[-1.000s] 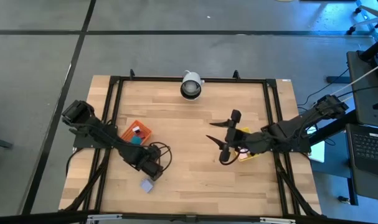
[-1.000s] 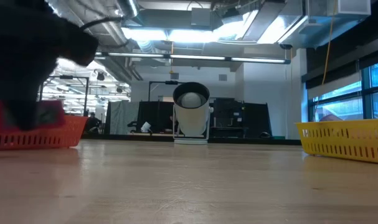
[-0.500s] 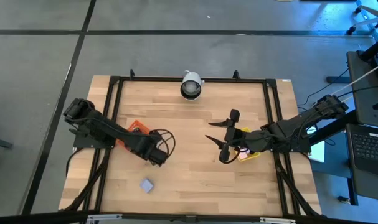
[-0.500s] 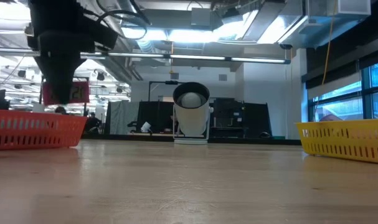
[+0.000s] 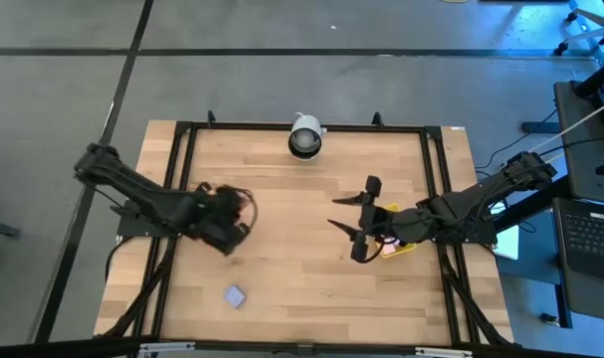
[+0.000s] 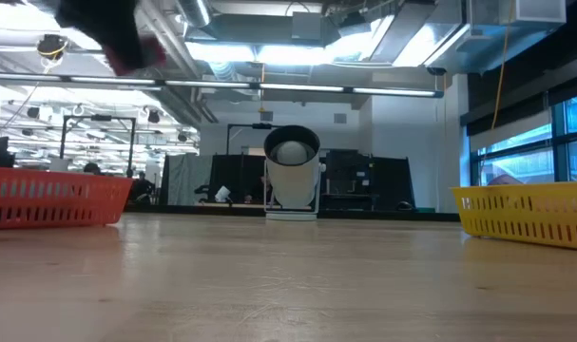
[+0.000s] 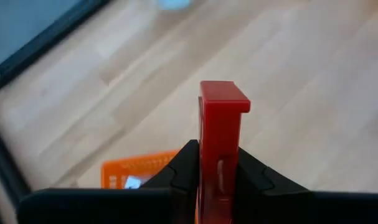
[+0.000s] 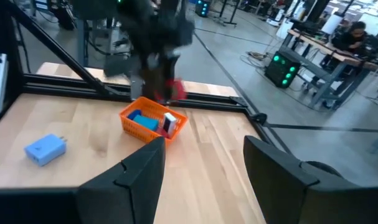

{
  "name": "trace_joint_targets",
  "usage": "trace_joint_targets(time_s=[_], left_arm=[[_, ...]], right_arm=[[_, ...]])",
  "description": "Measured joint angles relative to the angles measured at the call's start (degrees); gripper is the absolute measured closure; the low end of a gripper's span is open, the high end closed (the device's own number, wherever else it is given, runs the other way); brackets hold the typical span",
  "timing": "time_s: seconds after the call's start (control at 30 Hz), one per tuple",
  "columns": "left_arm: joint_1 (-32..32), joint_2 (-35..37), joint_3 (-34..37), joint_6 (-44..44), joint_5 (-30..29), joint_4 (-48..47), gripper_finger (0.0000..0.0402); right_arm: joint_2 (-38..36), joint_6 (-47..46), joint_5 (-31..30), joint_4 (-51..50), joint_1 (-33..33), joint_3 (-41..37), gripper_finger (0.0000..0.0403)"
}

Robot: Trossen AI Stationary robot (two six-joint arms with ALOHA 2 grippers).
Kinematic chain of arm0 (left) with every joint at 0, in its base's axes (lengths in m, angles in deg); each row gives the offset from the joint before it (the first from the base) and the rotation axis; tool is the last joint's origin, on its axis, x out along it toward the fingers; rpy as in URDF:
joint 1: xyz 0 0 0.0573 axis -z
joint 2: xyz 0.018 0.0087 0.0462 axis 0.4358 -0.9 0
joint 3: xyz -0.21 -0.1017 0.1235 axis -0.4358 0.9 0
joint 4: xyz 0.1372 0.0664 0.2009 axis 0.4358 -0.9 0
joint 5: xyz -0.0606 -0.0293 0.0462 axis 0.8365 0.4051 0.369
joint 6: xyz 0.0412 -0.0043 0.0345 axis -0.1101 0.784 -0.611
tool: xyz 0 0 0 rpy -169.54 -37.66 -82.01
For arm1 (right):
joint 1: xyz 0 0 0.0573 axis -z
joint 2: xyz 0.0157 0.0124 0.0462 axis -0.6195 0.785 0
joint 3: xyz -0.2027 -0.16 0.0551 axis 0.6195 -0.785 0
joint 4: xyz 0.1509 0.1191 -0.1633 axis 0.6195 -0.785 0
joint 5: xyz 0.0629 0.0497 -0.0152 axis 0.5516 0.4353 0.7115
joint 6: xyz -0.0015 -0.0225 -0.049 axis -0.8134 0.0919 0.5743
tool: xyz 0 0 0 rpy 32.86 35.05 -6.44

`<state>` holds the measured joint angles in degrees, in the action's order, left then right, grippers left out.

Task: Pick & Place Office items
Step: Put the red digital clock into the orange basket

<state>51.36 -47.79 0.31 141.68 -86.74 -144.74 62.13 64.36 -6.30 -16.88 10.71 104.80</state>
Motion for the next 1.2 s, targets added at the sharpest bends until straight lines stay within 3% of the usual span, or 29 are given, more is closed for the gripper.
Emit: trace_joint_targets(time_s=[0.1,0.27,0.4,0.63,1.2], left_arm=[[2.8,6.0,1.6,2.8,-2.7,-0.6,0.035],[6.1,12.3,7.3,13.6,-0.8,-5.1,0.035],[8.1,14.5,12.7,16.9,-0.1,-5.0,0.035],[11.4,16.0,20.4,18.9,-1.7,-2.7,0.035],[11.9,15.9,31.9,23.0,8.2,12.6,0.035]], right_arm=[[0.0,-0.6,0.2,0.0,0.0,0.0,0.0186],[0.0,-0.6,0.2,0.2,0.0,0.0,0.0186],[0.0,-0.8,0.4,1.3,-0.4,0.0,0.0186],[0.0,-0.8,0.4,1.5,-0.8,0.0,0.0186],[0.0,-0.8,0.4,2.5,-0.8,0.0,0.0186]])
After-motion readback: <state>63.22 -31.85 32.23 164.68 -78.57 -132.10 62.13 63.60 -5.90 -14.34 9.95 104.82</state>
